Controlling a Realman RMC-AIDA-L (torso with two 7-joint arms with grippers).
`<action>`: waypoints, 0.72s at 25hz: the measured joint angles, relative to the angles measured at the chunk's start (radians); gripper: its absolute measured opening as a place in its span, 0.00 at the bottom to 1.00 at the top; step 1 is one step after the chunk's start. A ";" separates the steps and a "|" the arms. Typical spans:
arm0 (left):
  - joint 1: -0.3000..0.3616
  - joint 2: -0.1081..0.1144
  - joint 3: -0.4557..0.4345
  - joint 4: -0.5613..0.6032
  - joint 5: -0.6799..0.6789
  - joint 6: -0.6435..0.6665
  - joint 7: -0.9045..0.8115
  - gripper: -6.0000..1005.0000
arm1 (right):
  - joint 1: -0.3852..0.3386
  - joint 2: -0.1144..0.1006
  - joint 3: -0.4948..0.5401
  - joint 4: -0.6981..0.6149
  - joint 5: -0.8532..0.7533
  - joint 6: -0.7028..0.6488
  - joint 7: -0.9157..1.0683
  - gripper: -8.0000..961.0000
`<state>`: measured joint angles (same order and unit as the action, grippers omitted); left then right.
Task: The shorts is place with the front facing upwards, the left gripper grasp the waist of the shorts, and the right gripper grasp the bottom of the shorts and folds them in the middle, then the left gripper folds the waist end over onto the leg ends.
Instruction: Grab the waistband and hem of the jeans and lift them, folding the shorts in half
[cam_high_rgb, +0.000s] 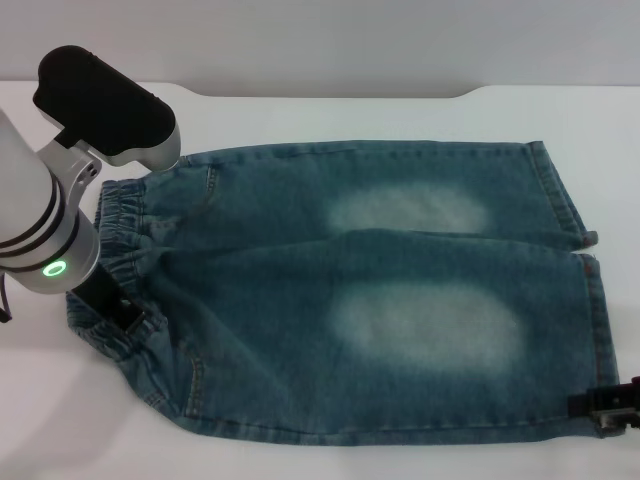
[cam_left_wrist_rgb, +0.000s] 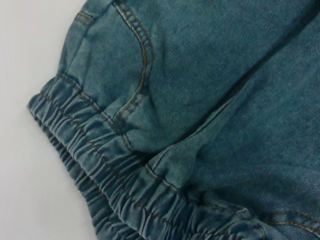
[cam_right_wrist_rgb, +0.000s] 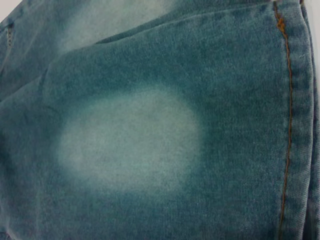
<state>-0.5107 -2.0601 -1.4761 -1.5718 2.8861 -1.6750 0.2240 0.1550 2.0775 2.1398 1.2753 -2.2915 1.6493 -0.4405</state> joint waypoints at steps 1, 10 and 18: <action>0.000 0.000 0.000 0.001 0.000 0.000 0.000 0.05 | 0.000 0.000 0.000 0.000 0.000 0.000 0.000 0.63; 0.000 0.000 0.001 0.005 -0.001 0.001 0.000 0.05 | -0.016 -0.001 -0.023 0.032 0.021 0.006 -0.061 0.59; 0.003 0.000 -0.003 -0.001 -0.001 0.002 0.001 0.05 | -0.012 -0.003 -0.023 0.021 0.027 0.001 -0.084 0.45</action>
<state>-0.5078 -2.0601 -1.4789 -1.5732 2.8854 -1.6732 0.2247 0.1432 2.0744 2.1164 1.2965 -2.2647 1.6507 -0.5244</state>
